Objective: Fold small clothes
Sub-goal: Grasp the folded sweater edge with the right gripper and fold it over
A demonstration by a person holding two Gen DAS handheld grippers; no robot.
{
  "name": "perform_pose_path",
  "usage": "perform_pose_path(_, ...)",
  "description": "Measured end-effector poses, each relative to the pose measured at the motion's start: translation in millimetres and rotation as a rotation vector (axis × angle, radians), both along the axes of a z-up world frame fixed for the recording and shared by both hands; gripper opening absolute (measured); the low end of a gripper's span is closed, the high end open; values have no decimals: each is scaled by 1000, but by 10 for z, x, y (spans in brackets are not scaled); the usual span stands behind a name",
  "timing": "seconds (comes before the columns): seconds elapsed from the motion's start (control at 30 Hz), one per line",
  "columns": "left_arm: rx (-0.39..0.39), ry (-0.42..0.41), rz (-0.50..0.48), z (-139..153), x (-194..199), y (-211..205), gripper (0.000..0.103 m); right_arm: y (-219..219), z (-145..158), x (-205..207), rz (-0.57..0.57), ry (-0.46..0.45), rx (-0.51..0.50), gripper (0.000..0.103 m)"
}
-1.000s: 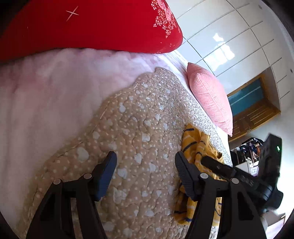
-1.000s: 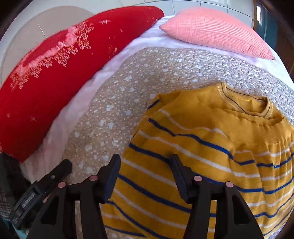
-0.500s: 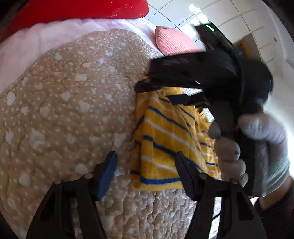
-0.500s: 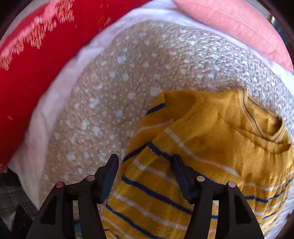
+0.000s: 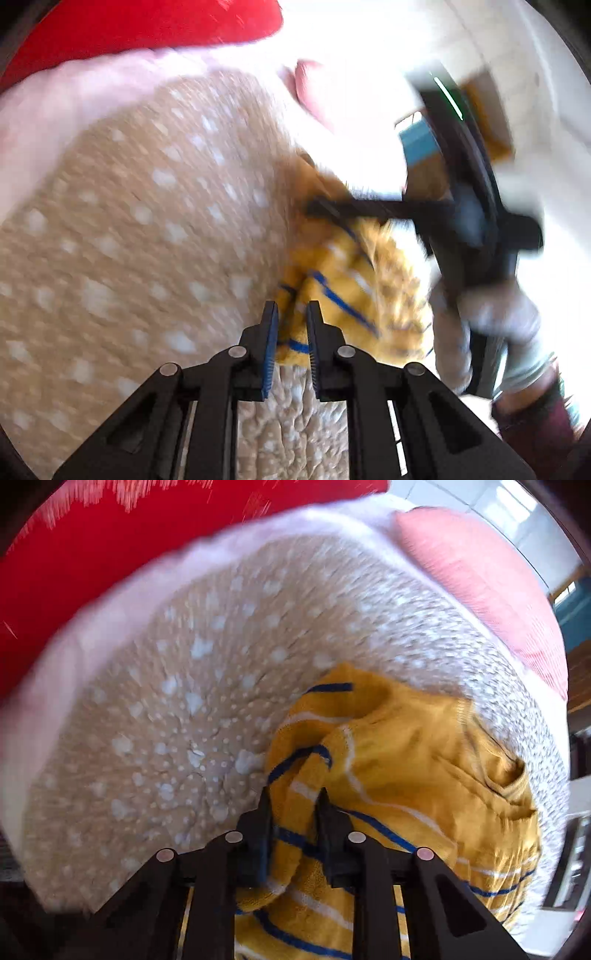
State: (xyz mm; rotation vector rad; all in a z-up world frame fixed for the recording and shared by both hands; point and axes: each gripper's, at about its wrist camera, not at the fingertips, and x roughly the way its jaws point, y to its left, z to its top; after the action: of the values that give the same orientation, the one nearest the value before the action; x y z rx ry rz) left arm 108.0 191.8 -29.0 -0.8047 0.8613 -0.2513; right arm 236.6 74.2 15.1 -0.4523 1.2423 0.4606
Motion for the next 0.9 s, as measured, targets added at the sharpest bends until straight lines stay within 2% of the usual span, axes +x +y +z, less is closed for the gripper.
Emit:
perform_pose_path(0.1, 63, -22, 129, 88, -81, 208, 23, -405, 259, 8, -54, -21, 106, 21)
perform_pose_path(0.17, 59, -11, 170, 60, -75, 226, 25, -813, 392, -1, -99, -43, 147, 20)
perform_pose_path(0.27, 32, 7, 121, -22, 42, 125, 25, -1538, 533, 14, -216, -75, 181, 18)
perform_pose_path(0.37, 73, 9, 62, 11, 164, -204, 25, -2229, 590, 19, -350, -92, 196, 16)
perform_pose_path(0.47, 76, 5, -10, 6, 257, -533, 25, -2866, 471, 72, -486, -131, 133, 11)
perform_pose_path(0.5, 66, 4, -36, 42, 268, -605, 25, -3072, 376, 86, -537, -140, 87, 0)
perform_pose_path(0.57, 60, 4, -75, 44, 285, -770, 25, -3312, 272, 102, -596, -157, 4, 1)
perform_pose_path(0.63, 83, 5, -110, 26, 319, -930, 25, -3548, 167, 88, -656, -145, -28, 1)
perform_pose_path(0.67, 100, 7, -124, 17, 313, -996, 25, -3627, 177, 63, -679, -141, -7, 1)
perform_pose_path(0.7, 119, 11, -139, 9, 316, -1067, 25, -3716, 247, 13, -703, -141, 61, 1)
perform_pose_path(0.77, 137, 11, -149, 0, 309, -1145, 25, -3862, 405, -70, -723, -136, 198, 10)
perform_pose_path(0.8, 135, 13, -149, -2, 357, -1157, 25, -3869, 502, -103, -722, -132, 287, 32)
perform_pose_path(0.83, 129, 15, -149, -10, 366, -1159, 27, -3840, 557, -124, -711, -130, 345, 59)
perform_pose_path(0.9, 107, 17, -145, -33, 344, -1154, 28, -3680, 620, -121, -663, -122, 432, 74)
